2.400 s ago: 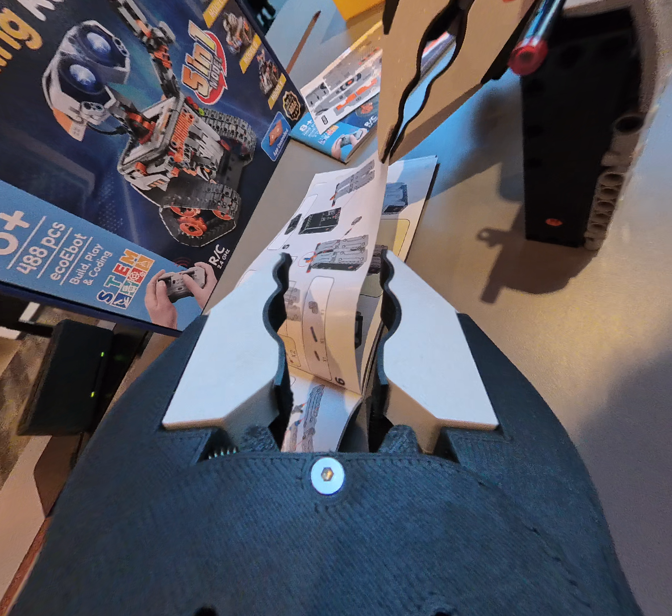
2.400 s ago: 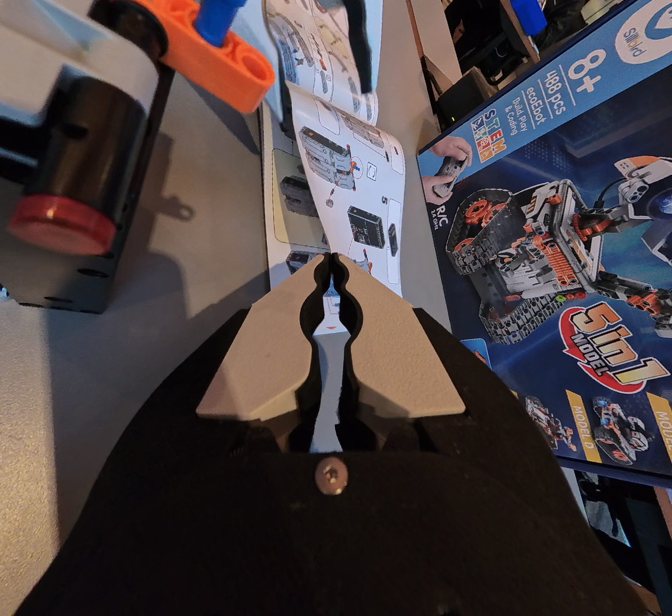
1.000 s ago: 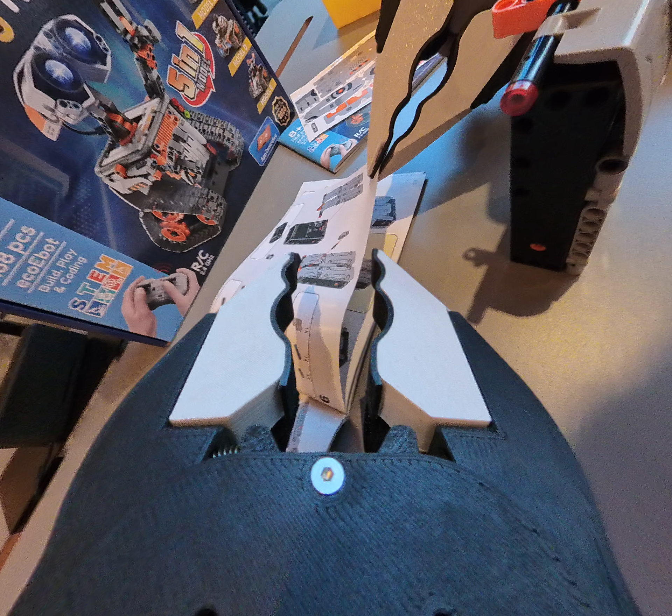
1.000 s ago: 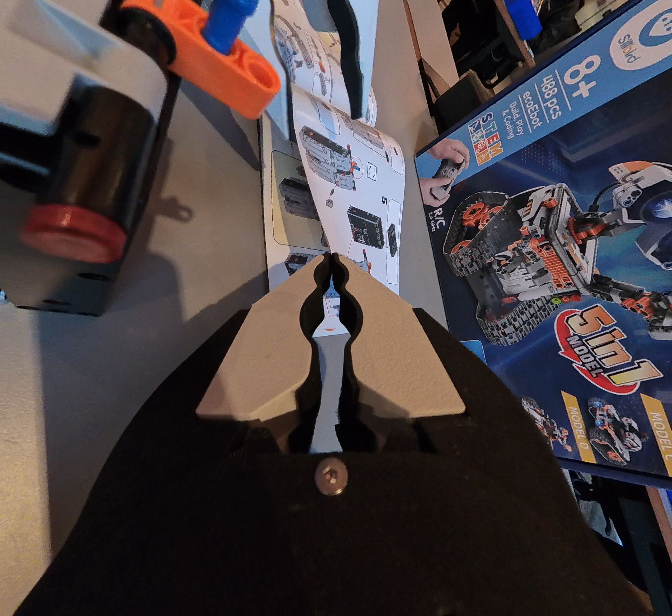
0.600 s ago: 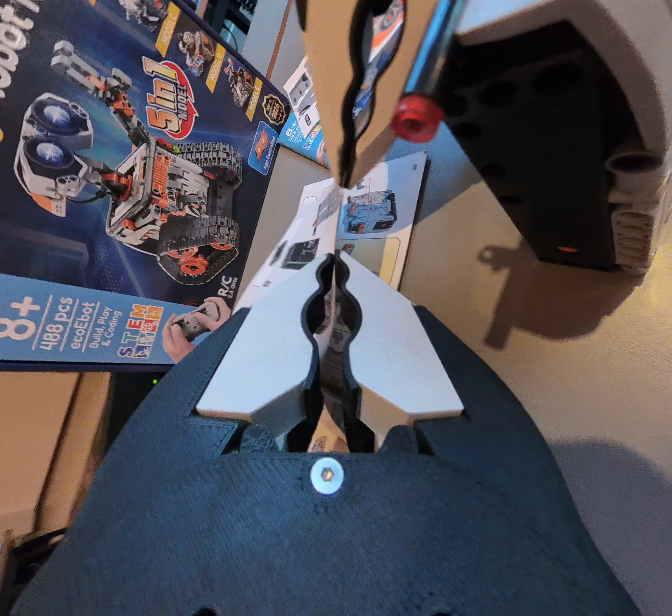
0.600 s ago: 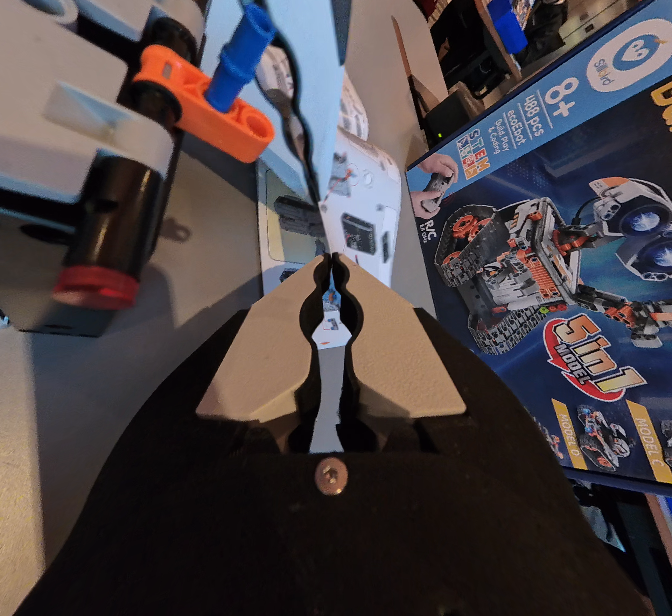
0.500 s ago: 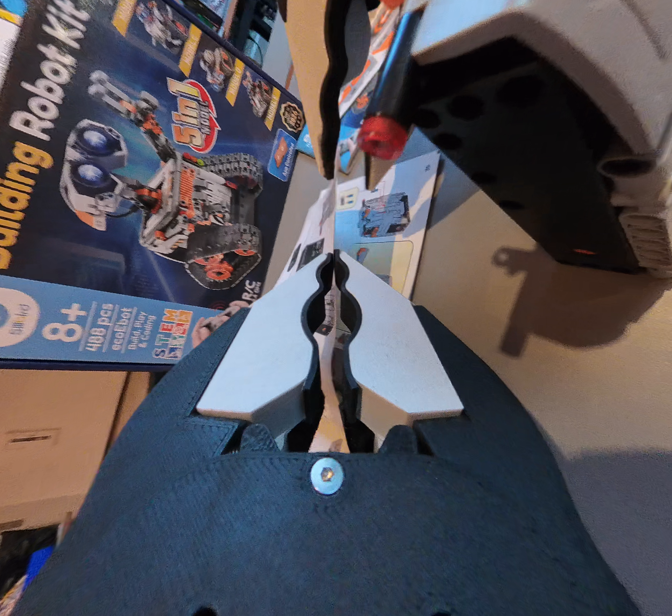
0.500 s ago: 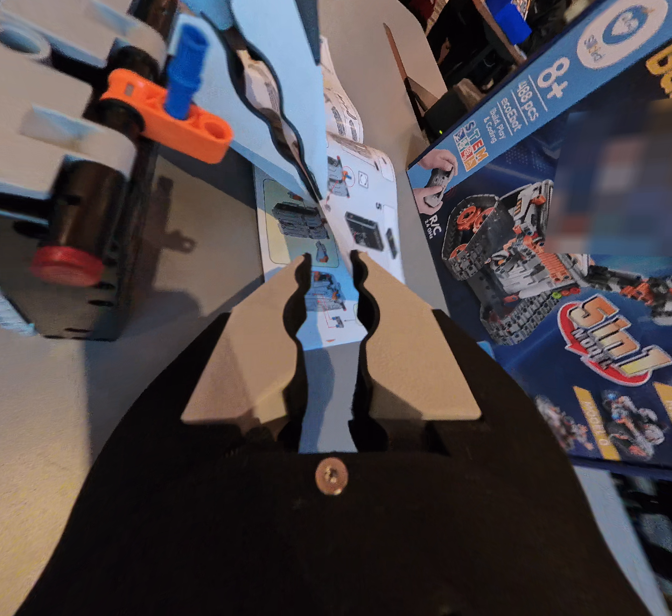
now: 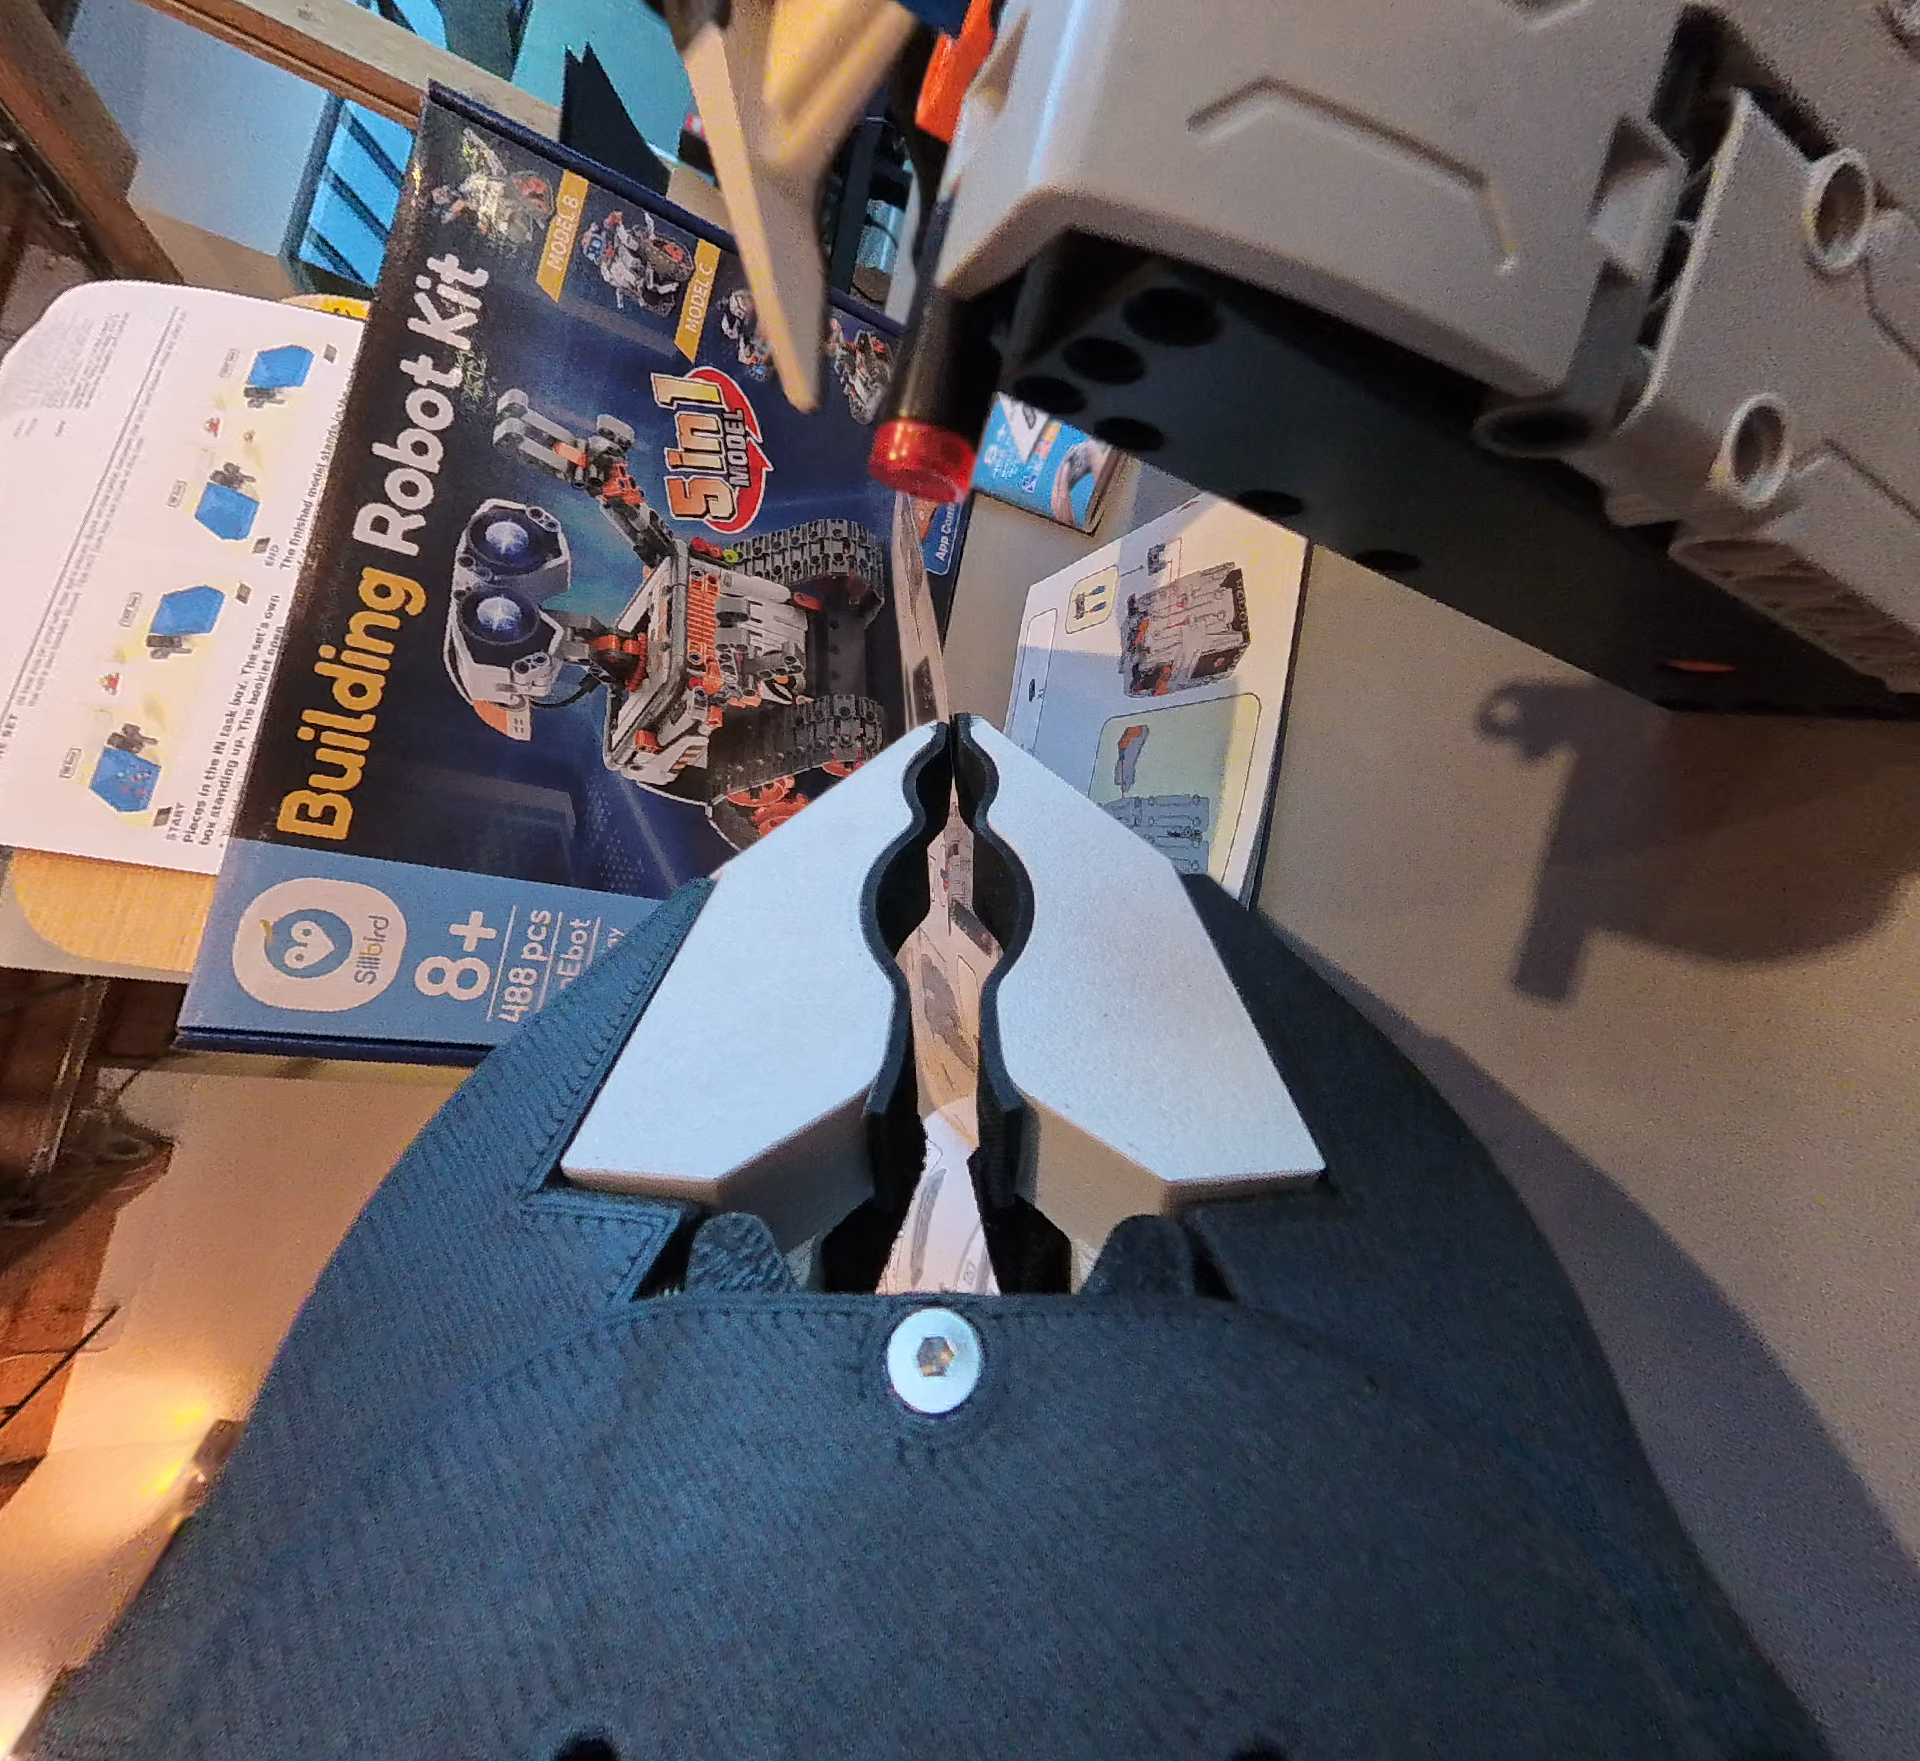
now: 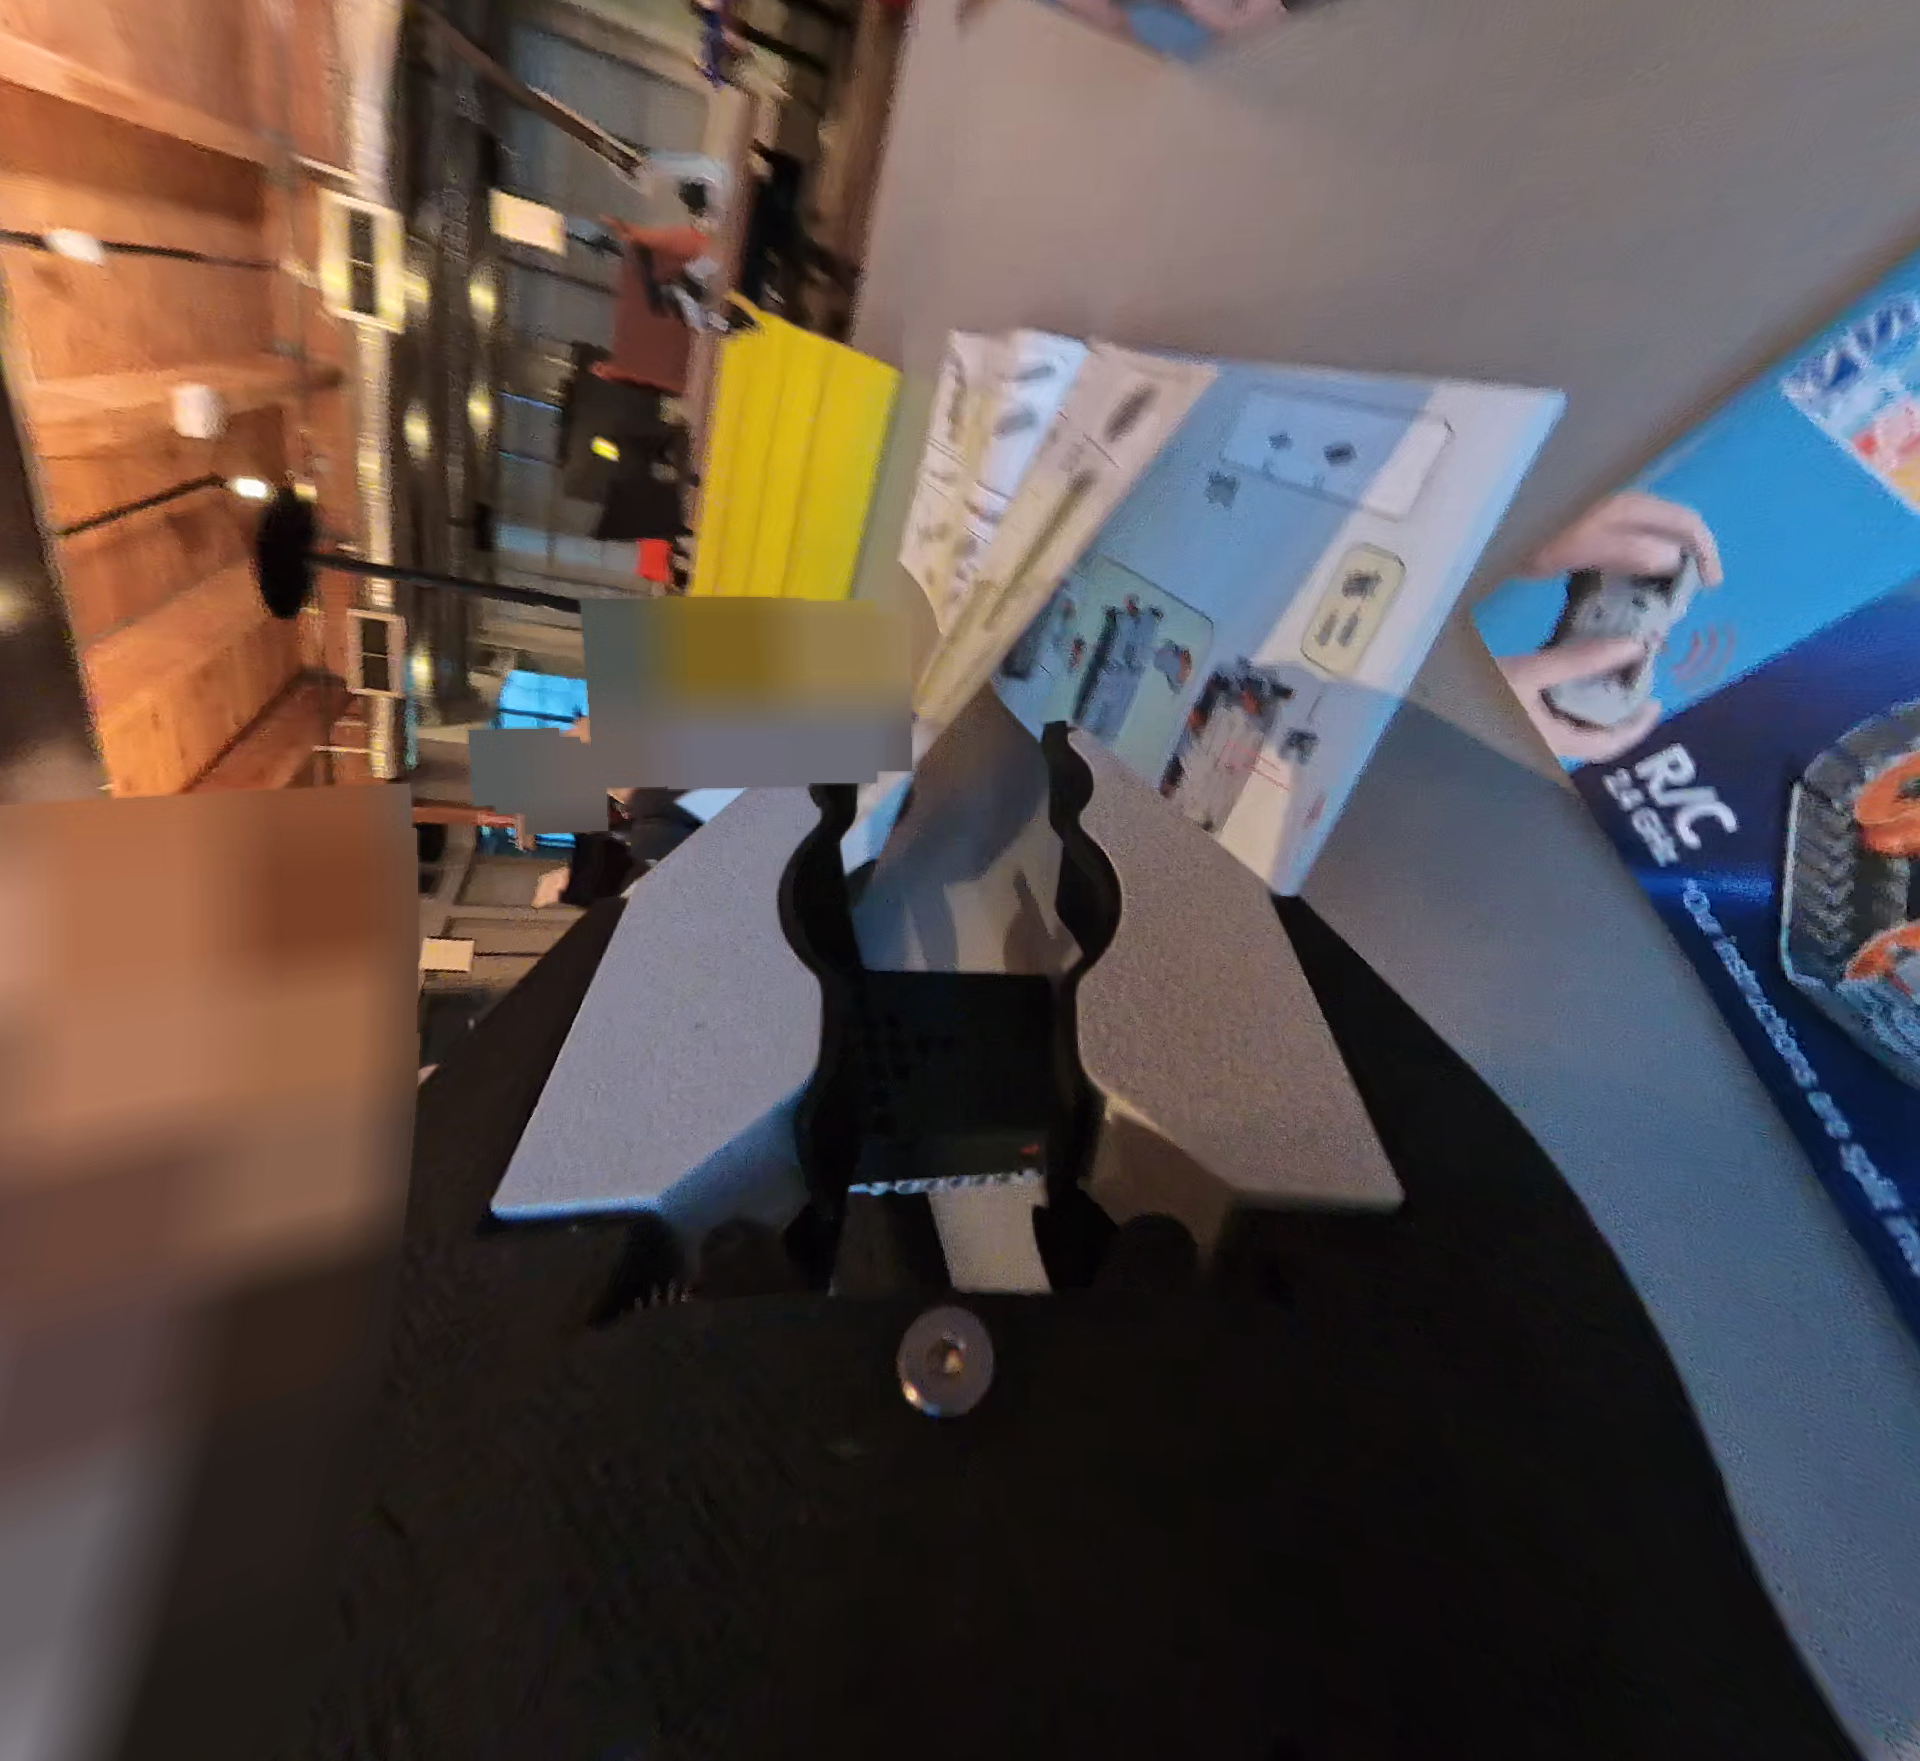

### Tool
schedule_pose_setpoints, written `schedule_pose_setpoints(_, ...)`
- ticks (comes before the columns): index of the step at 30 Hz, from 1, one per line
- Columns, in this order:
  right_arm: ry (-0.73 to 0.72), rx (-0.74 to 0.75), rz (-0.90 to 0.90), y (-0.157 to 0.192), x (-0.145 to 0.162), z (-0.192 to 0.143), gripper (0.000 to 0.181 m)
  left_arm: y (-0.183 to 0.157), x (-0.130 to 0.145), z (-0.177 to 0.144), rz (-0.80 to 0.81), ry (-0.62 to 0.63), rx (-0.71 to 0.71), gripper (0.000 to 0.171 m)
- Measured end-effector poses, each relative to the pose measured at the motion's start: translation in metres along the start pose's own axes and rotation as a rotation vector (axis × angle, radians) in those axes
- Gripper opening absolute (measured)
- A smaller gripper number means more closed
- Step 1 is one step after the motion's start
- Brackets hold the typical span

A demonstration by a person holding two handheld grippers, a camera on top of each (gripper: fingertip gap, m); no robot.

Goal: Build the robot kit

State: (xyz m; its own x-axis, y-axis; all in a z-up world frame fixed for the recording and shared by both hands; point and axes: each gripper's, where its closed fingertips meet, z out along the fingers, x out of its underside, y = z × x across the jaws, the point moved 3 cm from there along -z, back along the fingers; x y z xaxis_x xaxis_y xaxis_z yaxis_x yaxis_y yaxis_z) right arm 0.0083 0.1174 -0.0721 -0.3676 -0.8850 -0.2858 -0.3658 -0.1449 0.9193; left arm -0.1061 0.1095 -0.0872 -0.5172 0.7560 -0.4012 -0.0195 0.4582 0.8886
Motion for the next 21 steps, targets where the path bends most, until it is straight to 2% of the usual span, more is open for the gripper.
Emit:
schedule_pose_setpoints(2,0.056,0.06,0.037,-0.006,0.005,0.009,0.032,-0.001,0.0,-0.001,0.008,-0.001,0.002,0.0)
schedule_pose_setpoints(5,0.095,-0.021,0.093,0.005,0.007,0.018,0.002,-0.002,0.0,-0.004,0.03,-0.011,0.0,0.0)
schedule_pose_setpoints(6,0.097,-0.037,0.11,0.008,0.006,0.02,0.0,-0.001,-0.001,-0.005,0.018,-0.027,0.002,0.001)
schedule_pose_setpoints(7,0.097,-0.051,0.116,0.012,0.005,0.022,0.0,-0.002,-0.002,-0.006,-0.016,-0.036,0.014,0.013)
schedule_pose_setpoints(9,0.075,-0.075,0.112,0.02,-0.002,0.026,0.0,0.007,0.0,-0.006,-0.138,-0.018,-0.011,0.061)
schedule_pose_setpoints(10,0.059,-0.089,0.12,0.025,-0.006,0.03,0.0,0.011,0.002,-0.008,-0.206,-0.001,0.003,0.076)
schedule_pose_setpoints(11,0.051,-0.103,0.126,0.03,-0.009,0.034,0.0,0.014,0.004,-0.011,-0.27,0.007,0.013,0.081)
schedule_pose_setpoints(14,0.072,-0.134,0.123,0.047,-0.015,0.055,0.0,0.034,0.01,-0.025,-0.386,-0.013,-0.022,0.067)
schedule_pose_setpoints(16,0.104,-0.156,0.106,0.061,-0.018,0.073,0.0,0.044,0.019,-0.038,-0.449,0.008,-0.054,0.066)
schedule_pose_setpoints(18,0.144,-0.158,0.082,0.073,-0.019,0.093,0.0,0.056,0.032,-0.053,-0.493,0.048,-0.151,0.069)
schedule_pose_setpoints(21,0.225,-0.153,0.039,0.086,-0.014,0.126,0.0,0.071,0.048,-0.067,-0.483,0.114,-0.308,0.057)
